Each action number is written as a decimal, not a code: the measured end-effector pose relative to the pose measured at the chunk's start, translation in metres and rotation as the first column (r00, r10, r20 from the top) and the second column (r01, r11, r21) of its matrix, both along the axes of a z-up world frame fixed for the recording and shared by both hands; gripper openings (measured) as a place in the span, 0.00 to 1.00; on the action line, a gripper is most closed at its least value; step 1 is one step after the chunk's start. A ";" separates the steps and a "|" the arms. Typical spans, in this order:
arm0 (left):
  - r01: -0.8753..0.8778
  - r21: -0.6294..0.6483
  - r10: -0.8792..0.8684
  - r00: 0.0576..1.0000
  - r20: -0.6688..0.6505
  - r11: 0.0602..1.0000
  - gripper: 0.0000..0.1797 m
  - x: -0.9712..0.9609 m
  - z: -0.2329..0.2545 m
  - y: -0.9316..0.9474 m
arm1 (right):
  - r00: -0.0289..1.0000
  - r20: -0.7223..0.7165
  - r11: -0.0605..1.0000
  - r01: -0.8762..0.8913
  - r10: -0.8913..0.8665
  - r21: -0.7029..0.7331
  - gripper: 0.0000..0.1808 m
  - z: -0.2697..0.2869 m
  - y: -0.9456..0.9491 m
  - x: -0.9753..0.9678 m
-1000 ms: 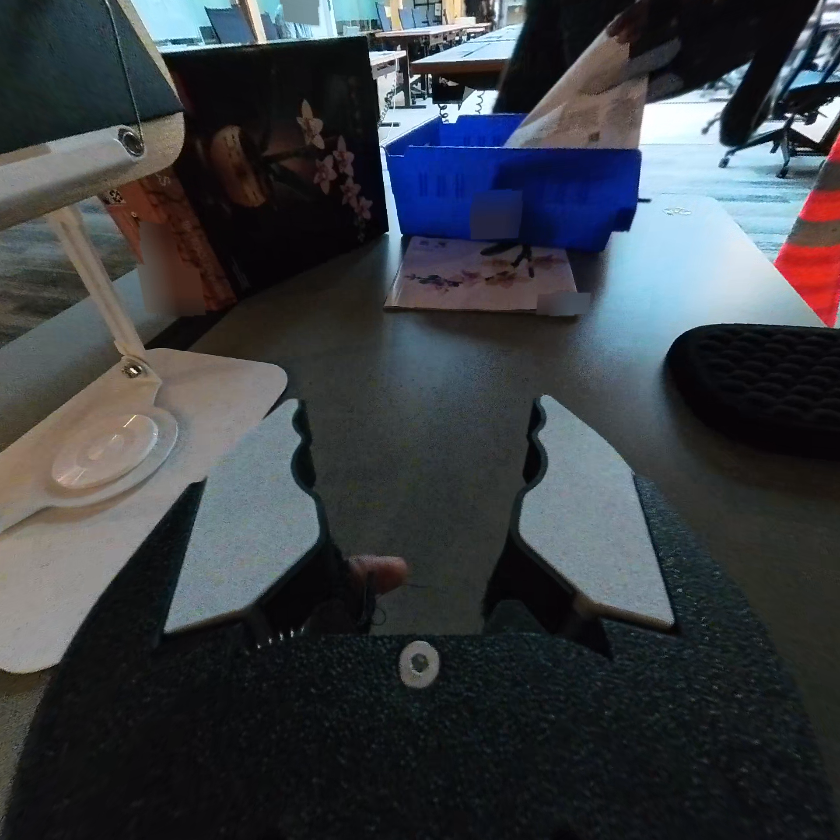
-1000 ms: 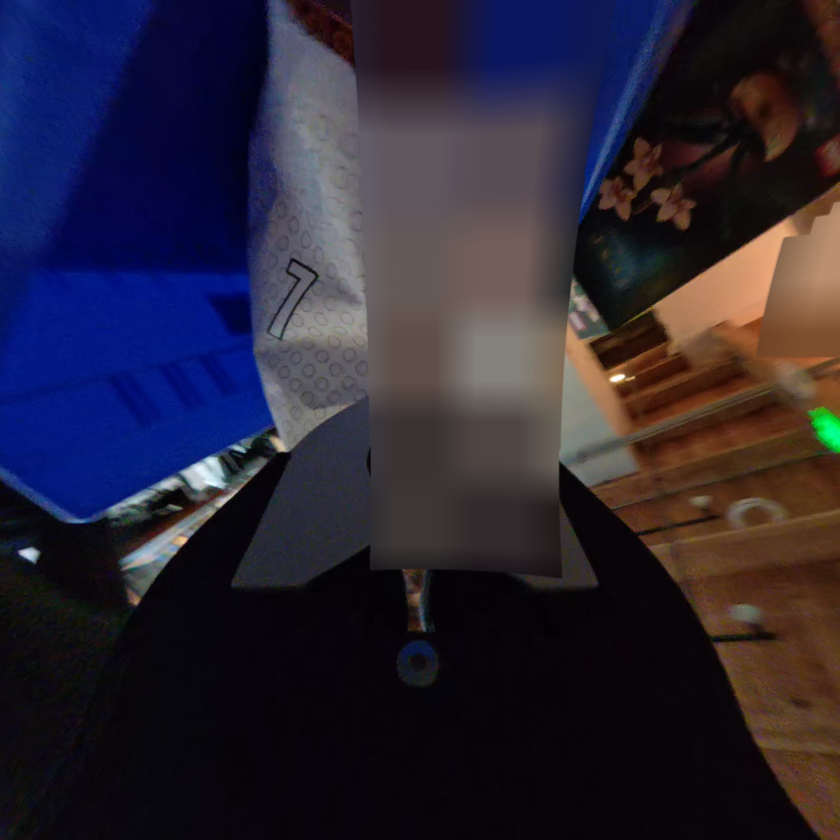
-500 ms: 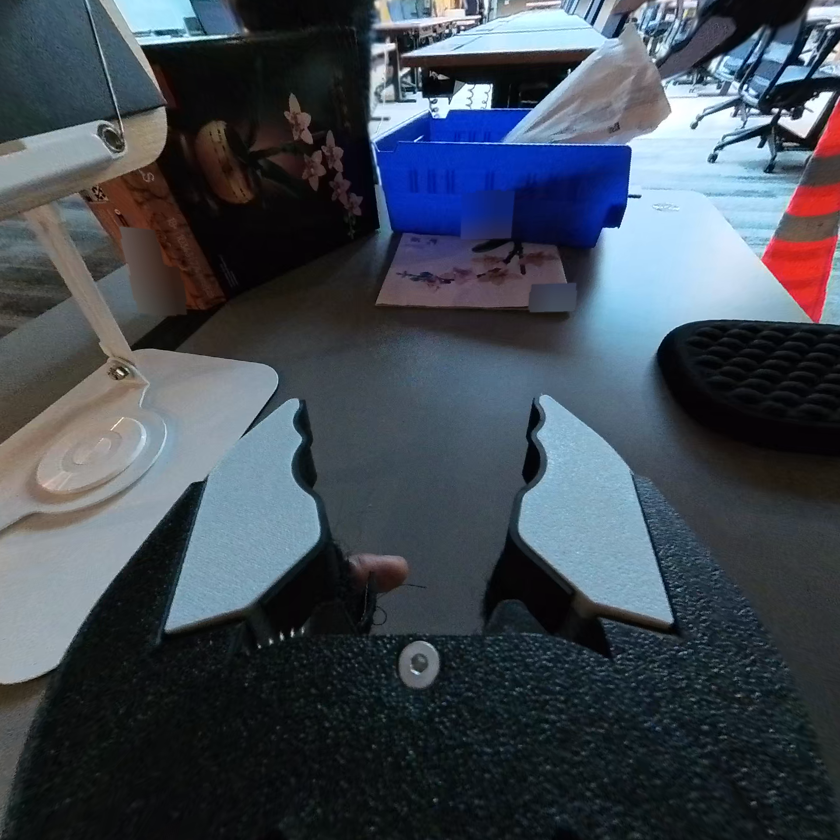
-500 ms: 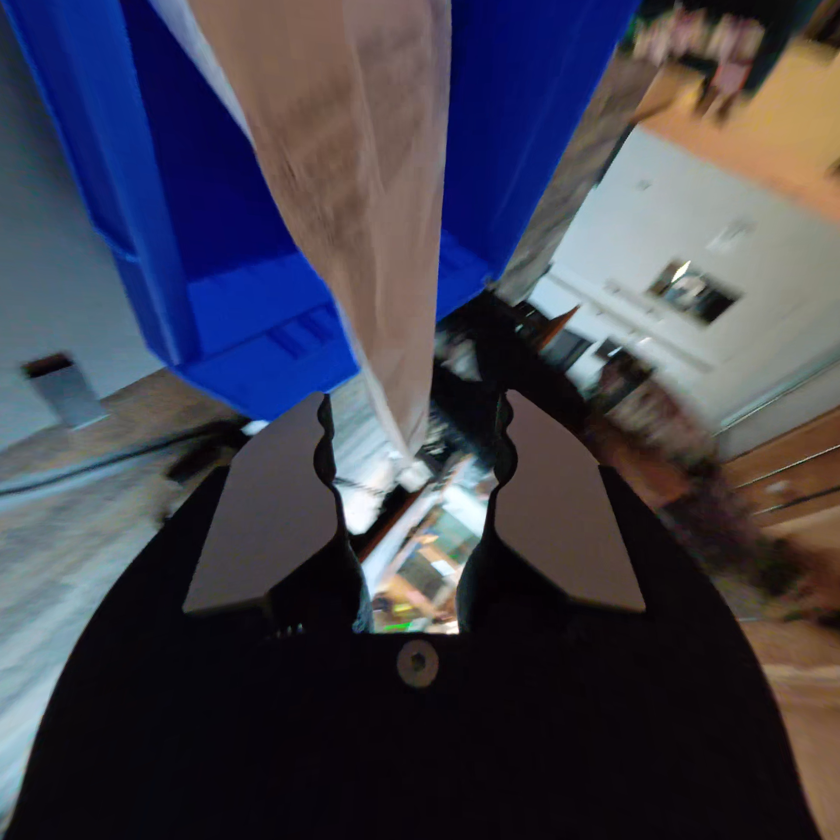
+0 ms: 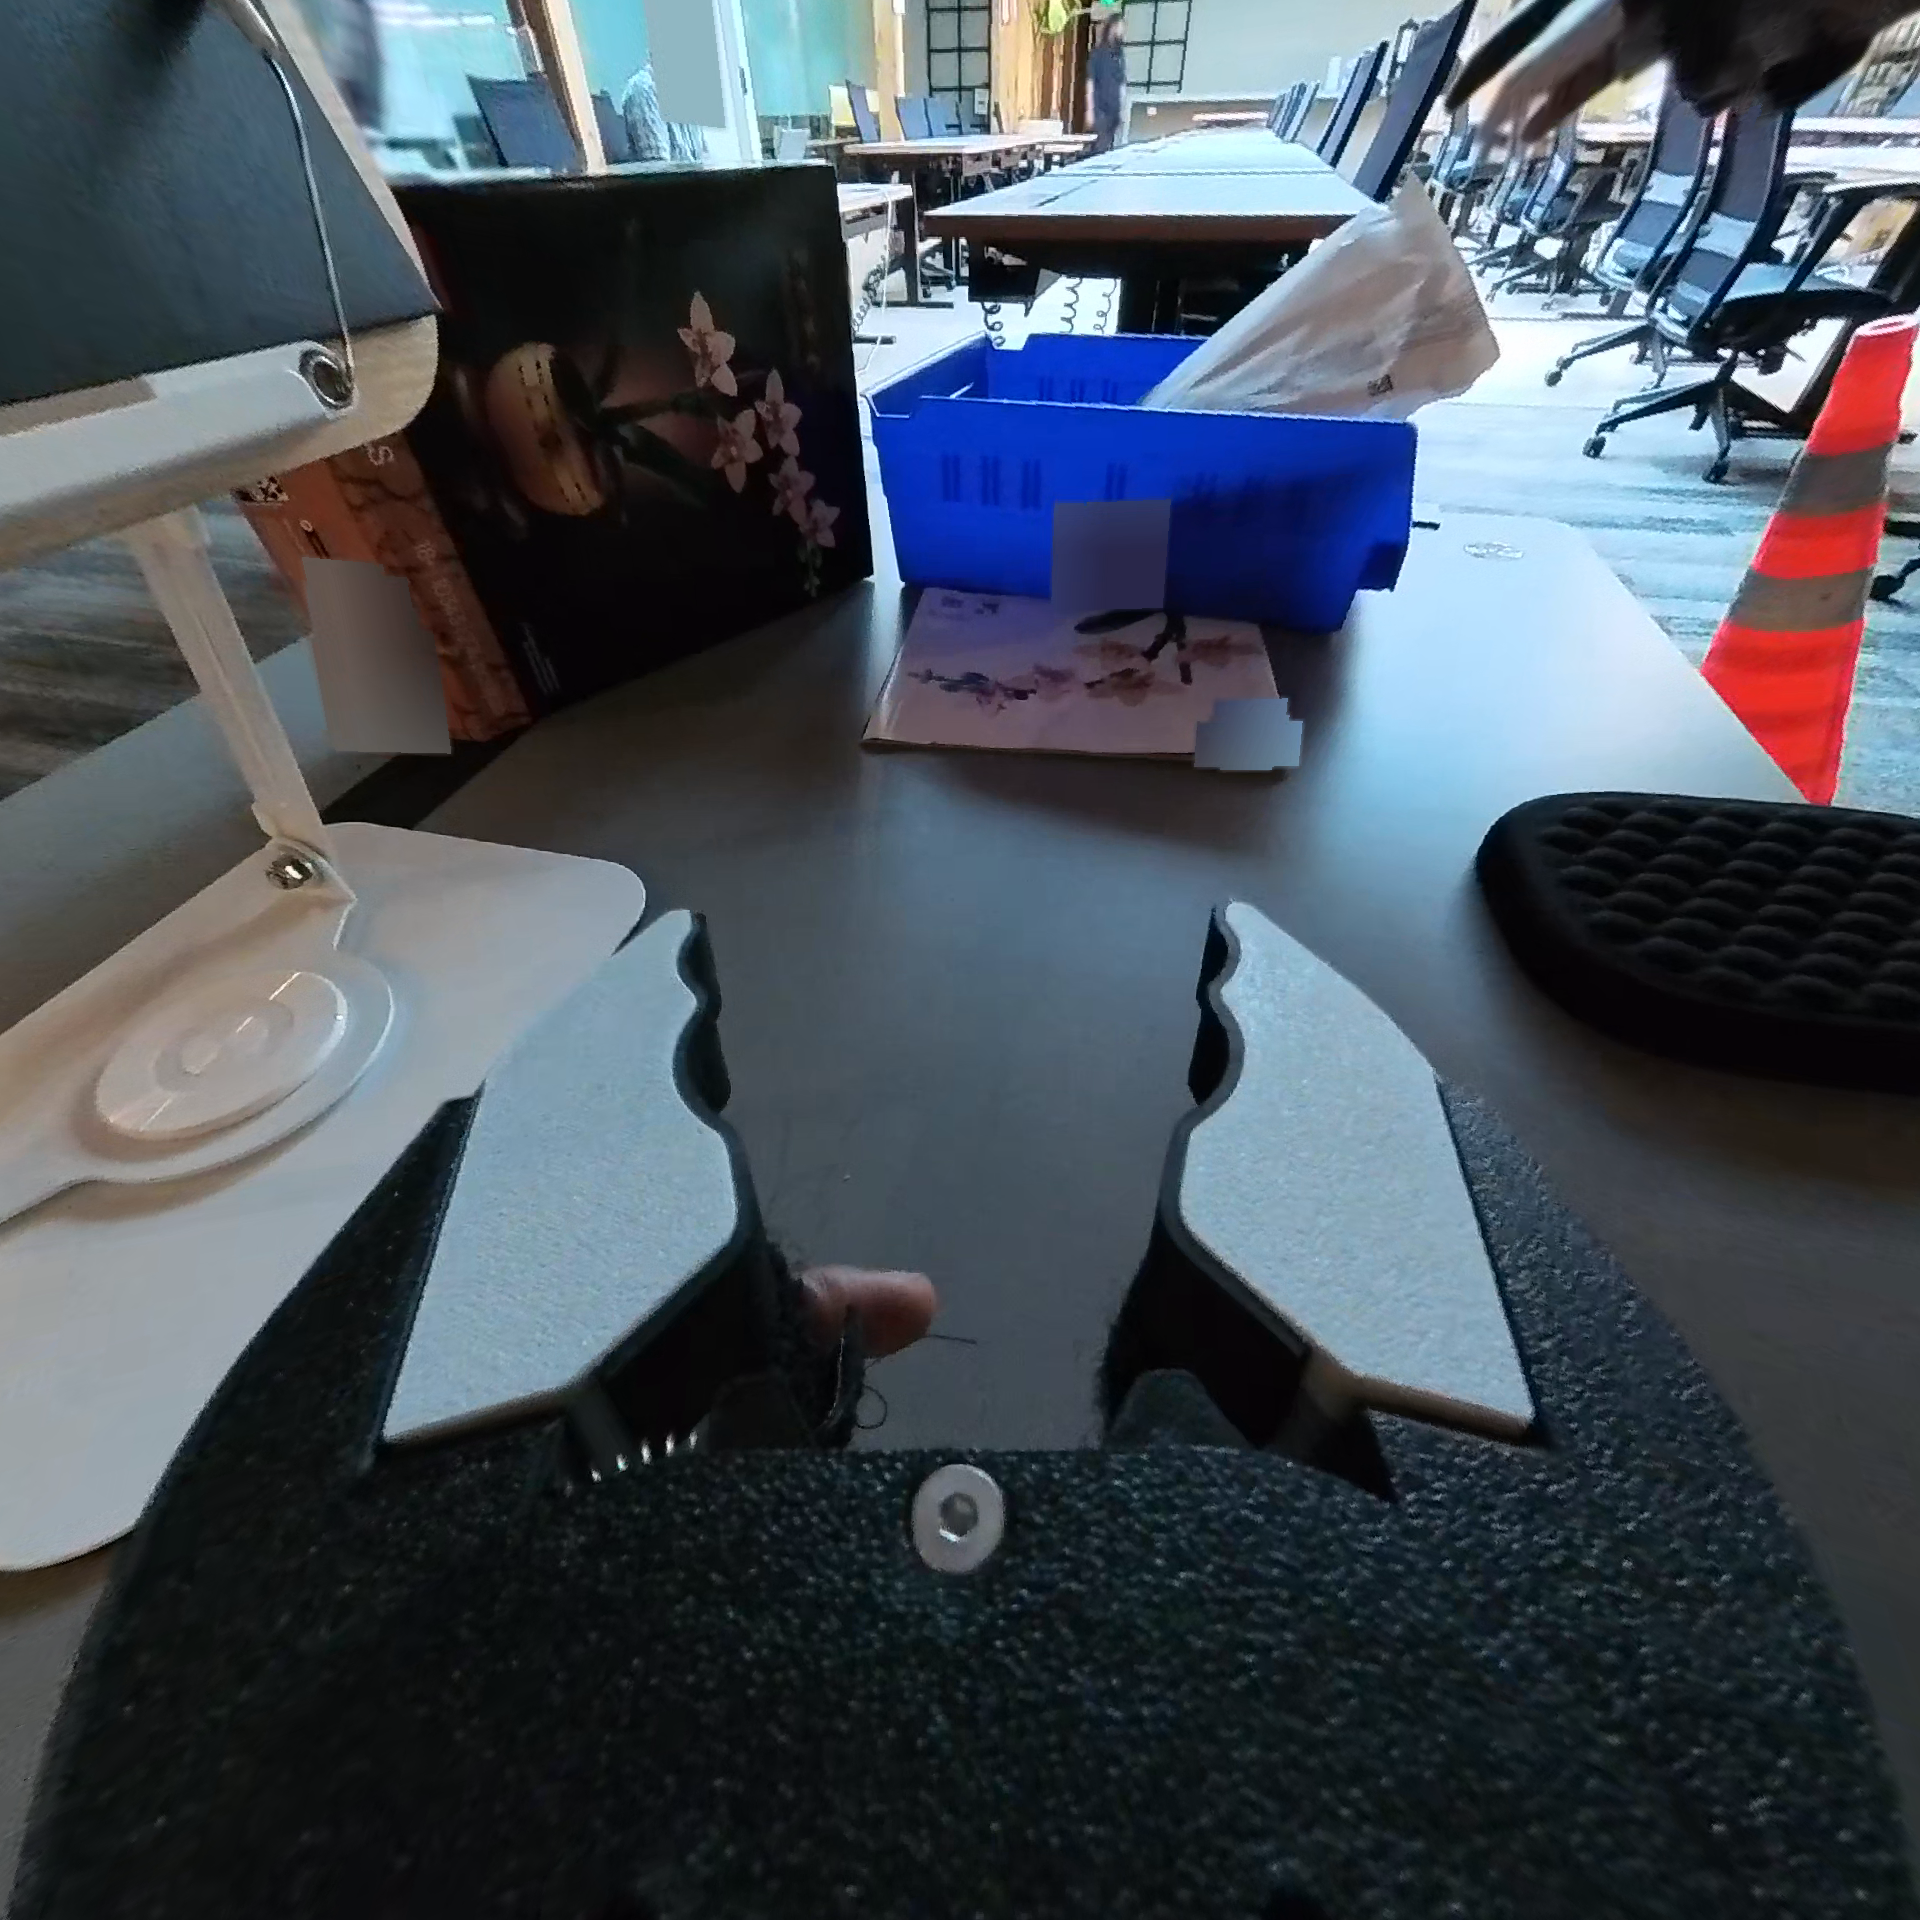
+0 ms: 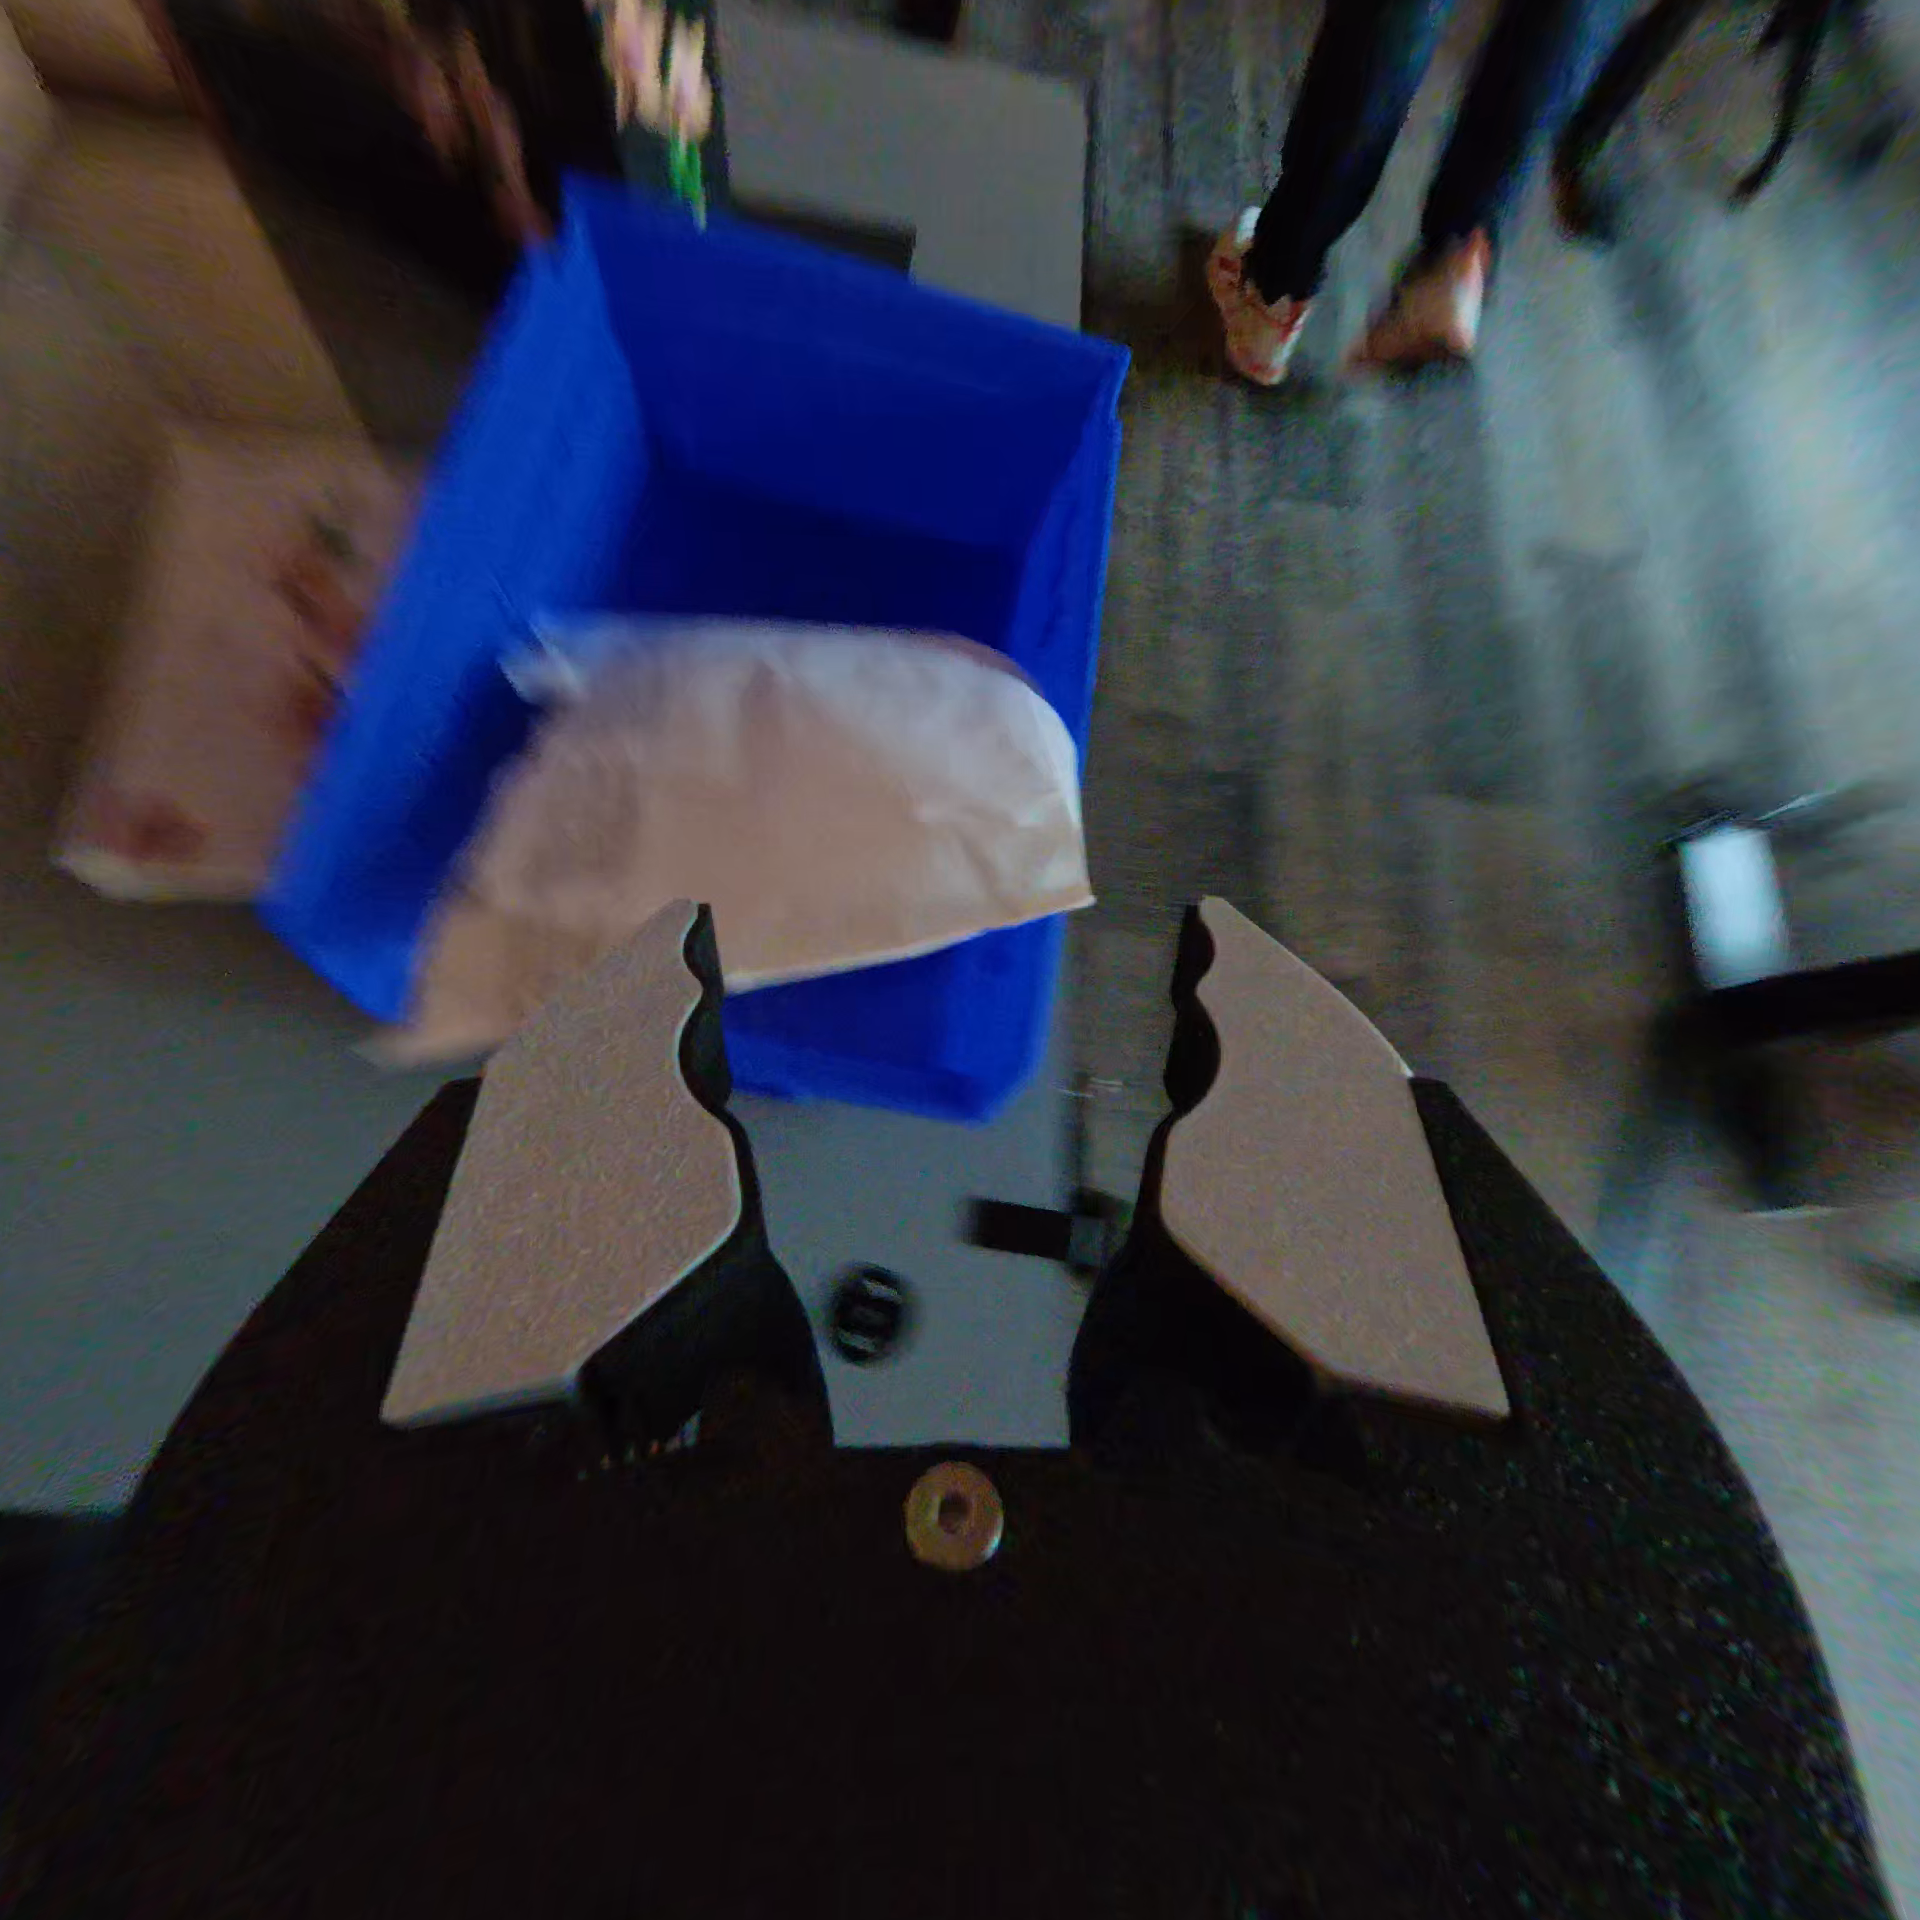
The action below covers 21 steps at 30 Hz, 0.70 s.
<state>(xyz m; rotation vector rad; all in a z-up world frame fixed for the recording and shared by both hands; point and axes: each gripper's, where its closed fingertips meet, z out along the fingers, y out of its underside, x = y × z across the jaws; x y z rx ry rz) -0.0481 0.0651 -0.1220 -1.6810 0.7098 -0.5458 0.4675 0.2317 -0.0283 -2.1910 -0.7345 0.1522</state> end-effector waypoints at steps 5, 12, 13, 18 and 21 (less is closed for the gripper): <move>0.013 -0.007 -0.013 1.000 -0.009 1.000 0.48 0.004 -0.002 -0.002 | 0.933 -0.321 0.982 0.125 -0.165 -0.142 0.46 0.009 0.005 -0.004; 0.006 -0.003 -0.006 1.000 -0.014 1.000 0.48 0.003 -0.002 -0.001 | 0.813 -0.442 0.876 0.159 -0.378 -0.456 0.44 -0.018 0.009 0.003; 0.005 -0.002 -0.005 1.000 -0.011 1.000 0.48 0.002 -0.002 -0.001 | 0.806 -0.448 0.866 0.151 -0.387 -0.477 0.44 -0.021 0.009 0.002; 0.006 -0.003 -0.006 1.000 -0.013 1.000 0.48 0.001 -0.003 -0.002 | 0.776 -0.470 0.835 0.129 -0.421 -0.535 0.42 -0.032 0.020 0.003; 0.008 -0.002 -0.008 1.000 -0.019 1.000 0.48 0.002 -0.004 -0.002 | 0.800 -0.430 0.810 0.113 -0.417 -0.576 0.42 -0.041 0.031 0.008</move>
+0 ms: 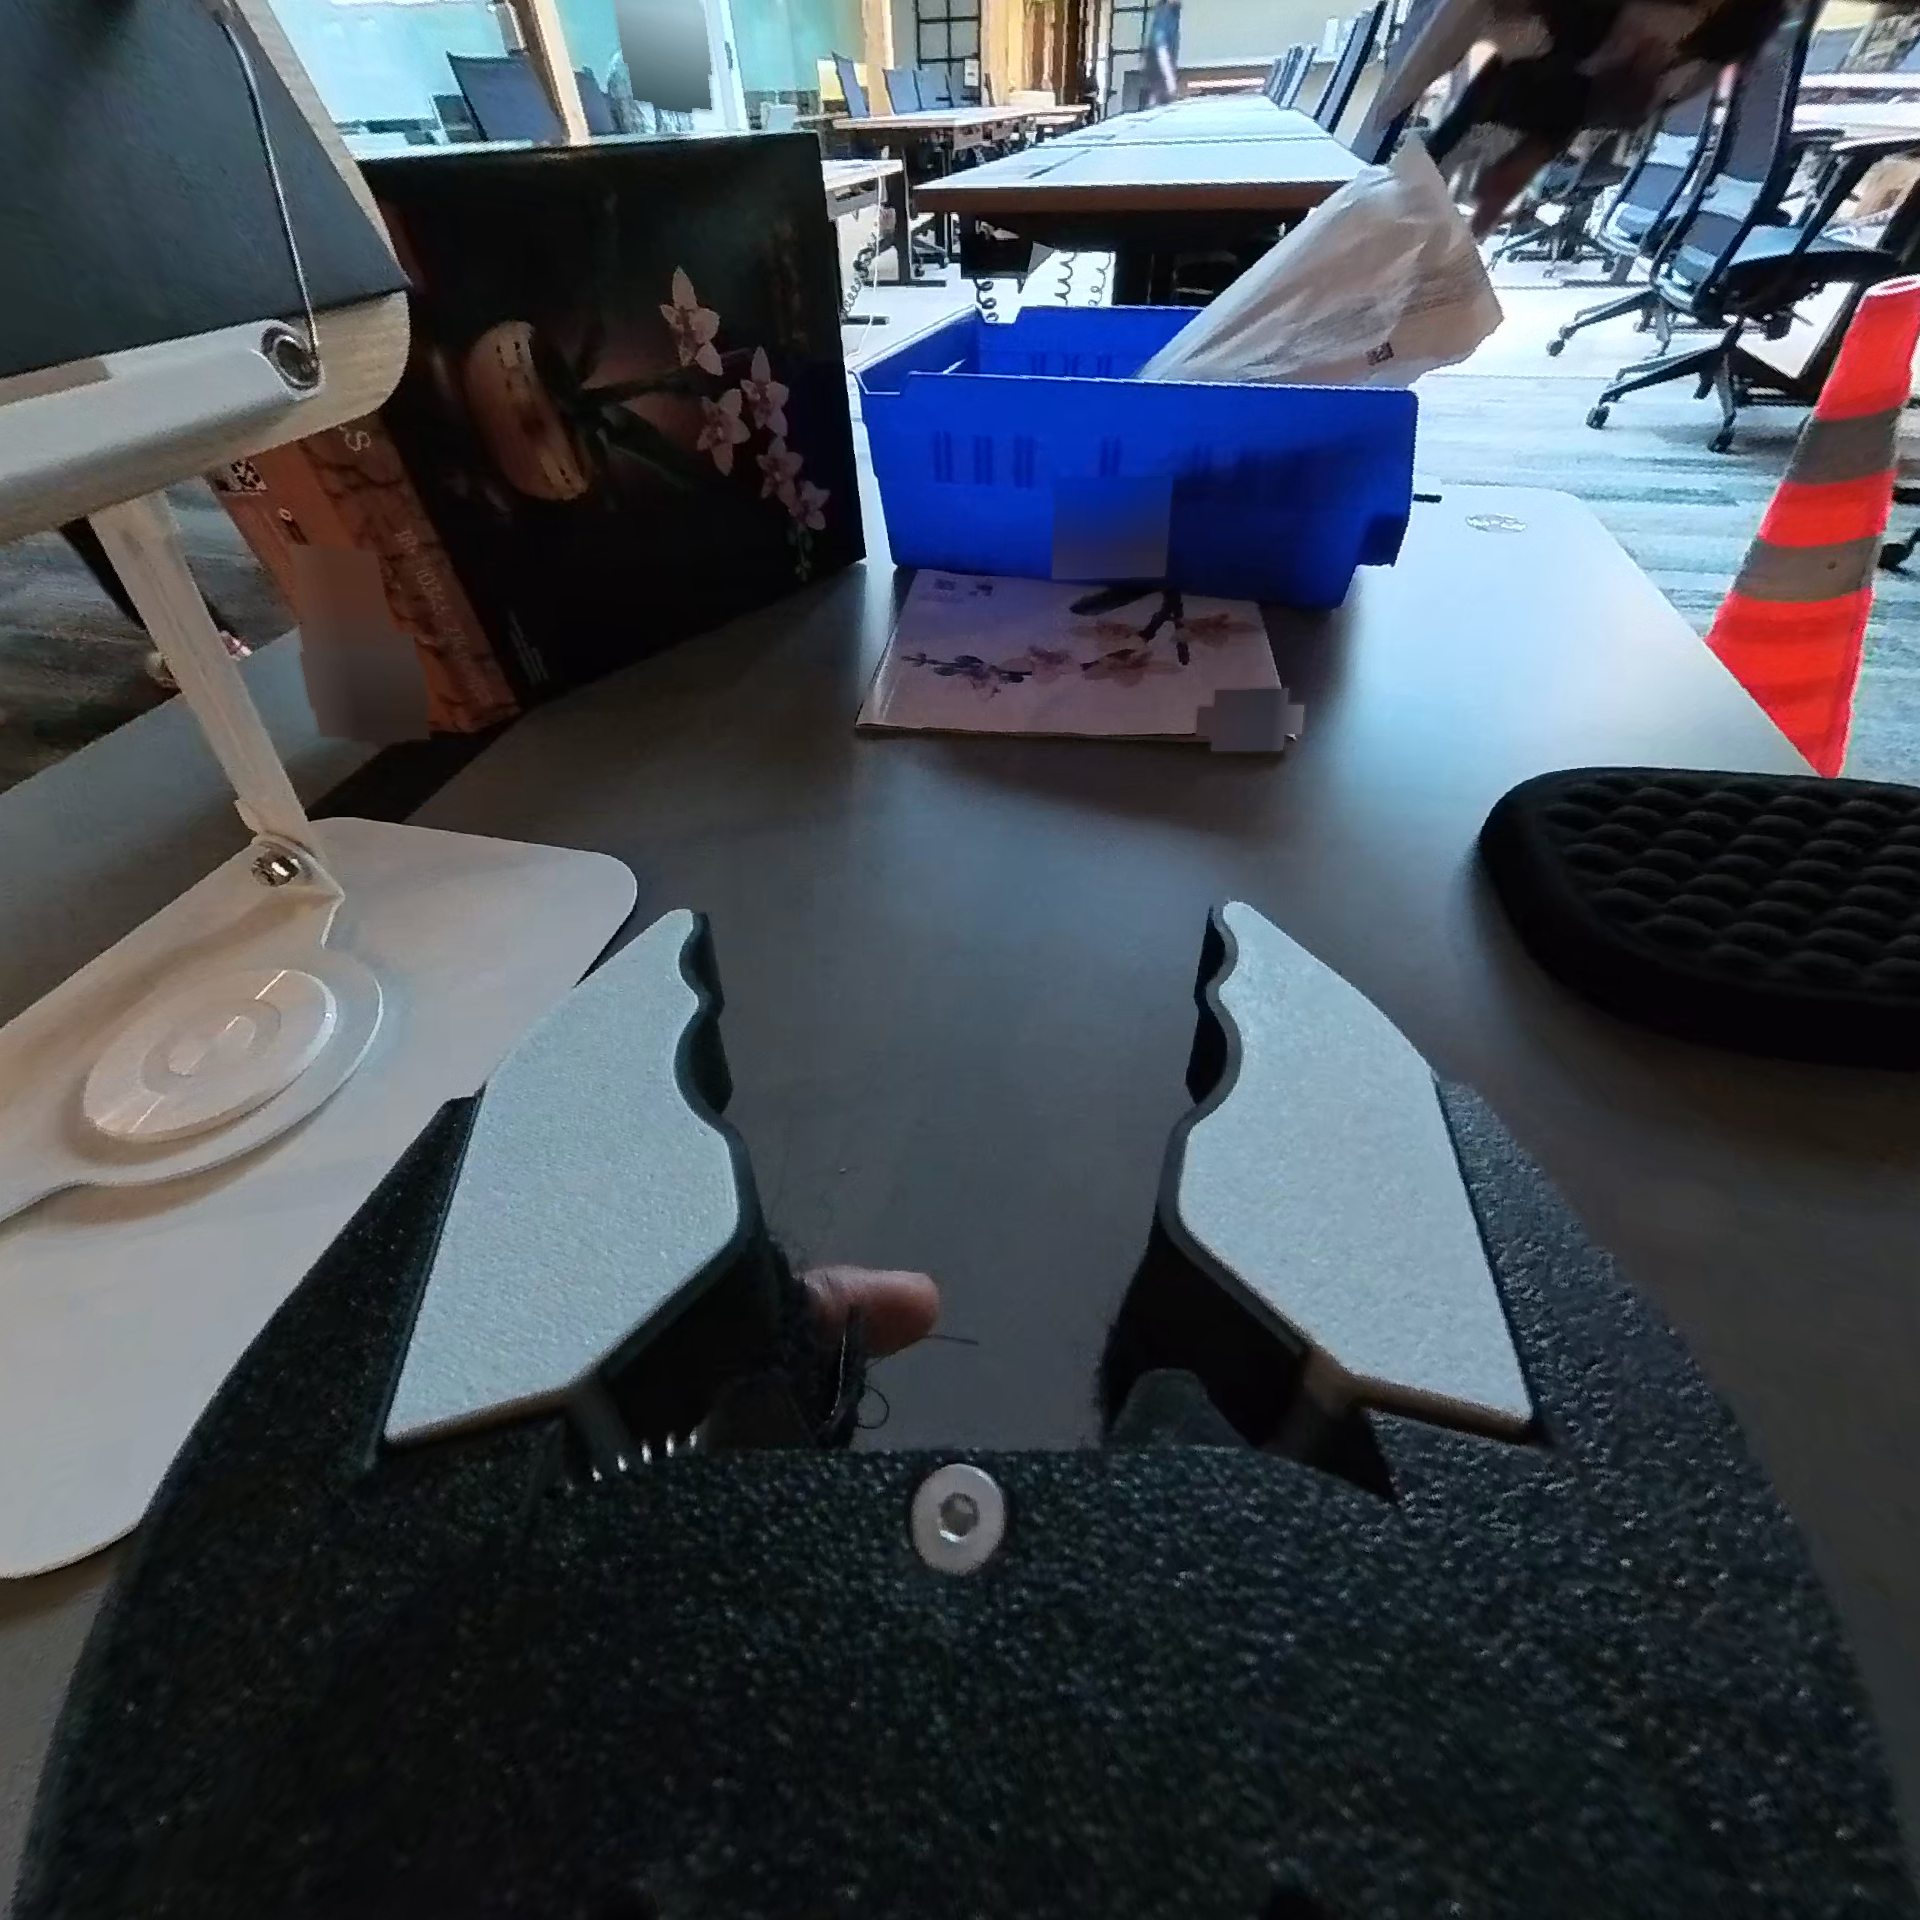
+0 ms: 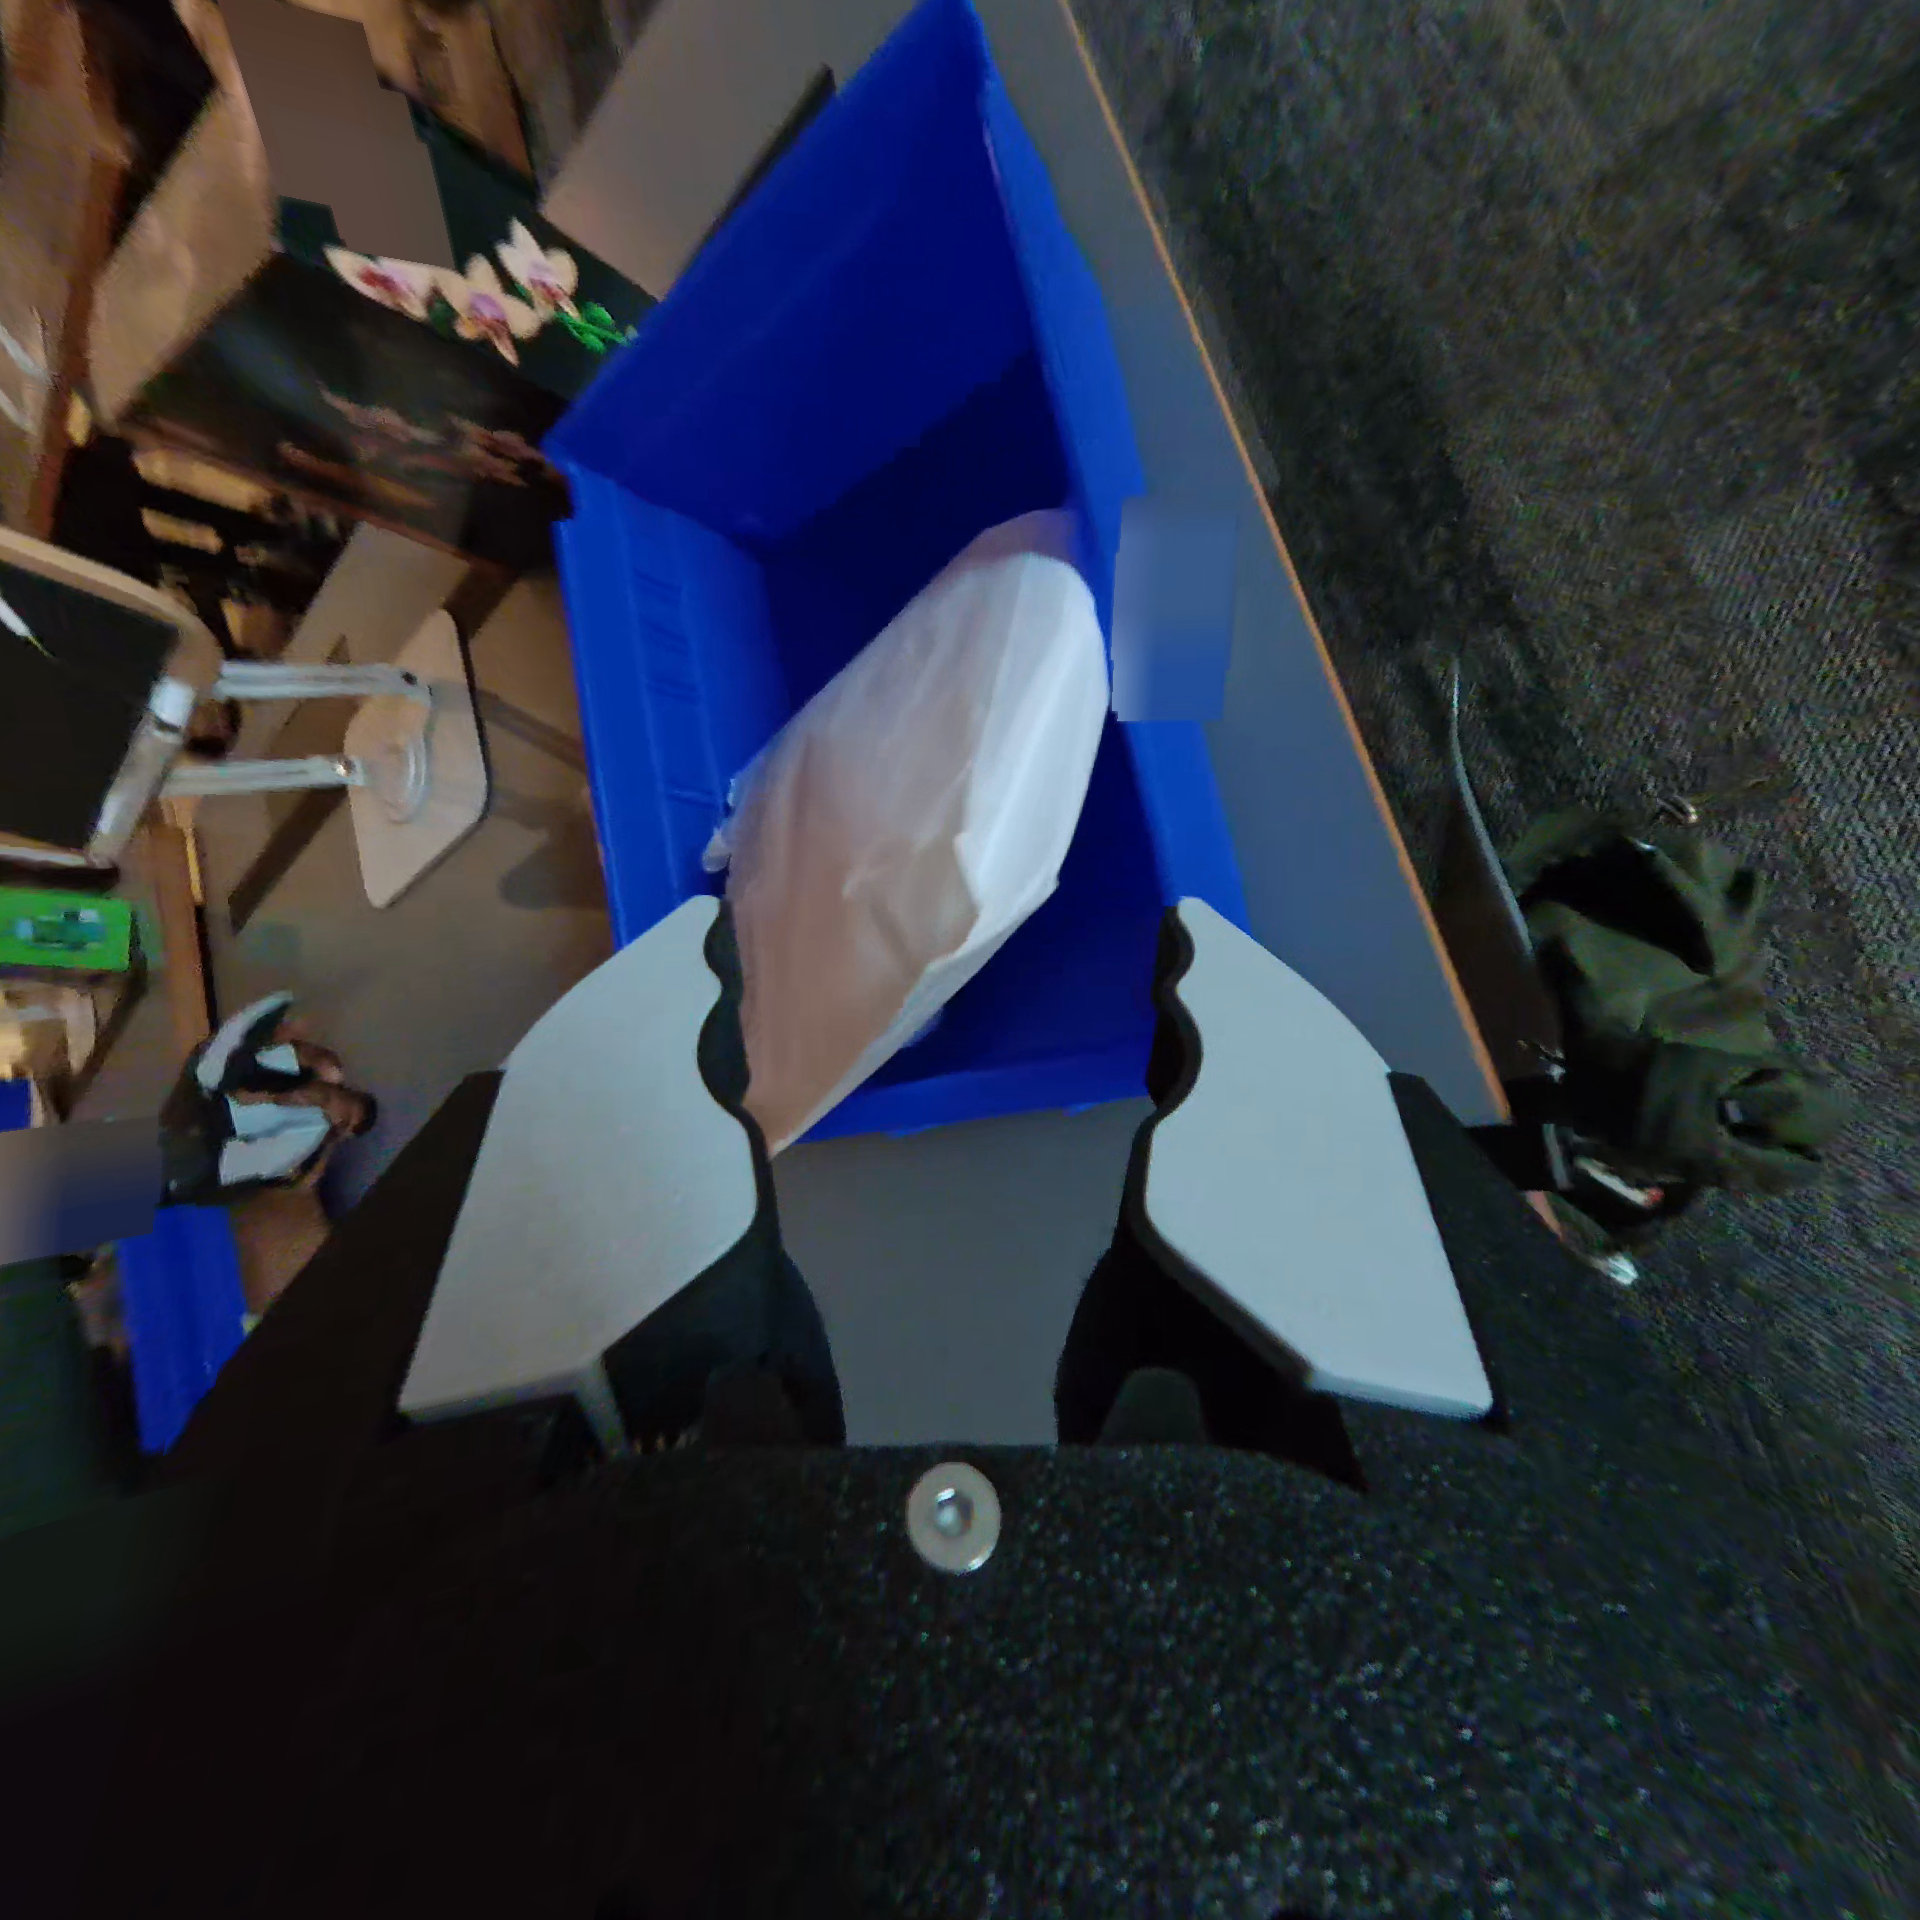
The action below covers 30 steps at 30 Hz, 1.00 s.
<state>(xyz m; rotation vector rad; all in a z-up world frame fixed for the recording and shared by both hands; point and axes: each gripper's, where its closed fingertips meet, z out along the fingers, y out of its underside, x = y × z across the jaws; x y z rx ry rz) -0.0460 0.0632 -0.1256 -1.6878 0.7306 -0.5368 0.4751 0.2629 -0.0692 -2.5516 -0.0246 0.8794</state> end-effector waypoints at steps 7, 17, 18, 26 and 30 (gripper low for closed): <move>0.000 0.007 0.000 0.999 -0.044 1.000 0.48 0.003 -0.004 0.000 | 0.980 -0.003 0.967 -0.195 0.197 -0.164 0.36 -0.012 0.011 0.000; 0.002 0.024 -0.001 0.999 -0.035 1.000 0.48 0.002 0.001 0.001 | 0.938 -0.039 0.903 -0.341 0.343 -0.262 0.31 -0.032 0.025 -0.024; 0.001 0.027 0.000 0.999 -0.032 1.000 0.48 0.002 0.001 0.001 | 0.932 -0.026 0.894 -0.354 0.362 -0.276 0.29 -0.035 0.024 -0.025; 0.001 0.037 0.000 0.999 -0.034 0.999 0.47 0.001 0.002 0.001 | 0.908 0.109 0.899 -0.373 0.404 -0.228 0.05 -0.044 0.027 -0.029; 0.003 0.037 -0.001 0.999 -0.046 0.999 0.47 0.002 0.001 0.001 | 0.898 0.180 0.916 -0.397 0.402 -0.063 0.02 -0.033 0.035 -0.037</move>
